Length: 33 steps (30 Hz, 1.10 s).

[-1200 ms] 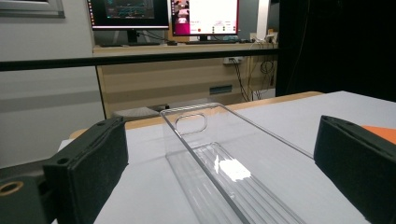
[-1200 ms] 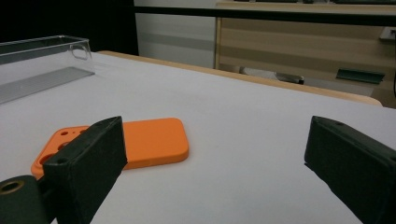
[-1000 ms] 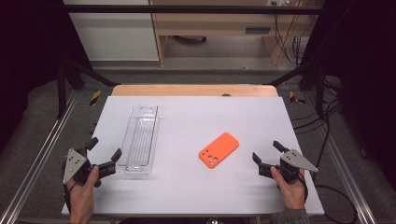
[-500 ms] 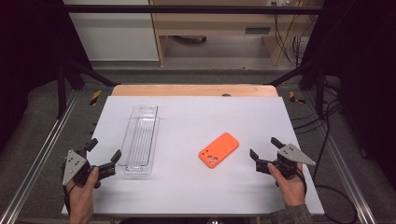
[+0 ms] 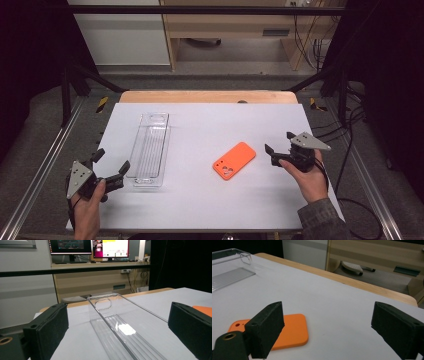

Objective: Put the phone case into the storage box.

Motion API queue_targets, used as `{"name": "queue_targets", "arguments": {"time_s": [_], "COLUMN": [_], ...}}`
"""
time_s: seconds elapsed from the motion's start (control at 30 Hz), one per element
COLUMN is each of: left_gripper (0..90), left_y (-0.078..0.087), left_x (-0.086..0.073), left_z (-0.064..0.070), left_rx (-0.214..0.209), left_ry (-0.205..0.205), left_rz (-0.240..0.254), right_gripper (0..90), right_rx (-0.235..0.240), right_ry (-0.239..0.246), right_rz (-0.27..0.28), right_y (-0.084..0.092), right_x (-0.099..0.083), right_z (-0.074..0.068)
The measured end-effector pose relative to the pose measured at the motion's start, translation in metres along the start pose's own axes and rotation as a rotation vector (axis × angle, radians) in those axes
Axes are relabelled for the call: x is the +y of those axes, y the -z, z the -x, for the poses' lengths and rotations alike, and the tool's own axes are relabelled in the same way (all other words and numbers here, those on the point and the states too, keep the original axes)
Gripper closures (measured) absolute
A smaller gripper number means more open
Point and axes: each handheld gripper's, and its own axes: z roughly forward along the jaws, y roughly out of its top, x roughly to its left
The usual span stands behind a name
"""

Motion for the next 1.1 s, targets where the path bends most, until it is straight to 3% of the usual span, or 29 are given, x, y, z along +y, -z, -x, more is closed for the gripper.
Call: {"name": "queue_targets", "arguments": {"time_s": [0.23,0.6,0.63,0.67,0.87,1.1], "left_gripper": [2.9,2.9,2.9,2.9,3.2,3.4], "left_y": [0.0,0.001,0.001,0.001,0.0,0.0], "left_x": [0.0,0.0,0.0,0.0,0.0,-0.001], "left_z": [-0.001,-0.001,-0.001,-0.001,-0.002,-0.001], "left_rx": [0.004,0.008,0.008,0.008,0.011,0.008], "left_ry": [0.003,0.006,0.006,0.008,0.007,0.005], "left_rz": [0.001,0.002,0.002,0.004,0.0,-0.003], "right_gripper": [22.1,64.6,64.6,71.7,83.2,89.6], "right_rx": [-0.001,0.066,0.066,0.082,0.106,0.112], "right_ry": [0.028,0.029,0.029,0.032,0.032,0.004], "right_rz": [-0.072,-0.206,-0.206,-0.235,-0.3,-0.37], "right_y": [-0.02,-0.057,-0.057,-0.065,-0.084,-0.106], "right_x": [0.015,0.013,0.013,0.009,-0.002,-0.017], "right_z": [0.002,0.003,0.003,0.002,0.001,0.002]}}
